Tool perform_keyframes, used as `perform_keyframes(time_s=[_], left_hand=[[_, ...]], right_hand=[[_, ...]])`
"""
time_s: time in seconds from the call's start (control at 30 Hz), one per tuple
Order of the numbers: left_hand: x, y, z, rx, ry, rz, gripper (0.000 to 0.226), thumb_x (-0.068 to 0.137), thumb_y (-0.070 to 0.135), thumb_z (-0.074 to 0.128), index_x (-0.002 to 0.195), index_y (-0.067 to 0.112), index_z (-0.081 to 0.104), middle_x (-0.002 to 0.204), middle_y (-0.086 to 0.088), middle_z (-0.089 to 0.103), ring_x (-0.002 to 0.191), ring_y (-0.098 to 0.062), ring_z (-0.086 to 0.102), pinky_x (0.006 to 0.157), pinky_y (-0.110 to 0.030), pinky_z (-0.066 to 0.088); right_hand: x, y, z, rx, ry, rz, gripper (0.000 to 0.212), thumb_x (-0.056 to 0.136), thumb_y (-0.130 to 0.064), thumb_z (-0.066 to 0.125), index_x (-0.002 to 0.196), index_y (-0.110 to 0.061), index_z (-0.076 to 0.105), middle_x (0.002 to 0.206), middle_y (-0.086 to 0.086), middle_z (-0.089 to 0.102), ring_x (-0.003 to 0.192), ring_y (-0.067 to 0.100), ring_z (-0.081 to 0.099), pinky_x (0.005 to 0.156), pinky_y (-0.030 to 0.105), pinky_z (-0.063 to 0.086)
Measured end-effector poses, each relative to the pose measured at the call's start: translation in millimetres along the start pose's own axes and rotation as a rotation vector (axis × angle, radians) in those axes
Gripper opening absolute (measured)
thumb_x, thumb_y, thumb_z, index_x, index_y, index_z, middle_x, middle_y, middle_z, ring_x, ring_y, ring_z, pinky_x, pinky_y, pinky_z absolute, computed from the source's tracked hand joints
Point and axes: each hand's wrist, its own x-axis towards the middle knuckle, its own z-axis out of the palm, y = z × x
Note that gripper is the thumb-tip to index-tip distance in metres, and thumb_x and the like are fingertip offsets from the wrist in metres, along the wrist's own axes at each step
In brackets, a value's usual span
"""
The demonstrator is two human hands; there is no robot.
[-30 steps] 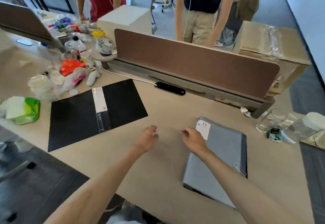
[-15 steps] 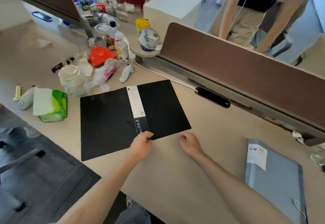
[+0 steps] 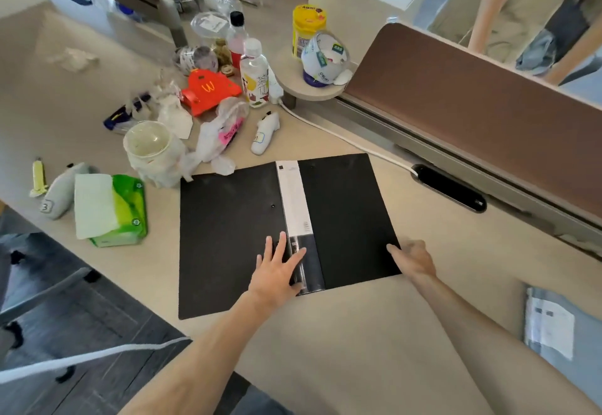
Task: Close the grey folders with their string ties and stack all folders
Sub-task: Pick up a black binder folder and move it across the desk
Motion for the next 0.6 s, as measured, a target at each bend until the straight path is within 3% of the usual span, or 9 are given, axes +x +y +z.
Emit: perform_keyframes(time_s=[0.13, 0.33, 0.47, 0.6], left_hand=[[-4, -4, 0, -0.001, -0.006, -0.004, 0.066, 0.094, 0.041, 0.048, 0.149, 0.041, 0.012, 0.161, -0.003, -0.017, 0.145, -0.035, -0.021, 0.118, -0.054, 0.011], [-17, 5, -1, -0.010, -0.032, -0.031, 0.057, 0.096, 0.035, 0.044, 0.147, 0.040, 0.020, 0.162, 0.001, -0.011, 0.147, -0.031, -0.015, 0.115, -0.057, 0.020], [-27, 12, 2, -0.084, -0.019, -0.093, 0.051, 0.097, 0.030, 0.042, 0.145, 0.037, 0.026, 0.162, 0.002, -0.001, 0.149, -0.027, -0.007, 0.115, -0.047, 0.031], [-40, 28, 6, -0.145, 0.027, -0.141, 0.048, 0.094, 0.028, 0.043, 0.142, 0.026, 0.037, 0.160, -0.001, 0.017, 0.146, -0.027, 0.018, 0.115, -0.042, 0.031]], right_hand=[[0, 9, -4, 0.024, -0.081, 0.014, 0.041, 0.083, -0.048, 0.058, 0.100, -0.011, 0.060, 0.111, 0.008, 0.066, 0.097, 0.028, 0.059, 0.087, 0.034, 0.047], [-12, 23, -19, 0.227, -0.210, 0.011, 0.058, 0.078, -0.063, 0.056, 0.102, -0.012, 0.068, 0.102, 0.002, 0.068, 0.102, 0.027, 0.064, 0.091, 0.035, 0.050], [-32, 37, -35, 0.403, -0.519, -0.045, 0.031, 0.089, -0.036, 0.060, 0.108, -0.013, 0.067, 0.104, 0.002, 0.074, 0.097, 0.022, 0.071, 0.093, 0.044, 0.055], [-65, 48, -53, 0.540, -0.658, -0.152, 0.020, 0.097, -0.013, 0.051, 0.112, -0.011, 0.063, 0.109, 0.005, 0.073, 0.100, 0.021, 0.070, 0.084, 0.038, 0.057]])
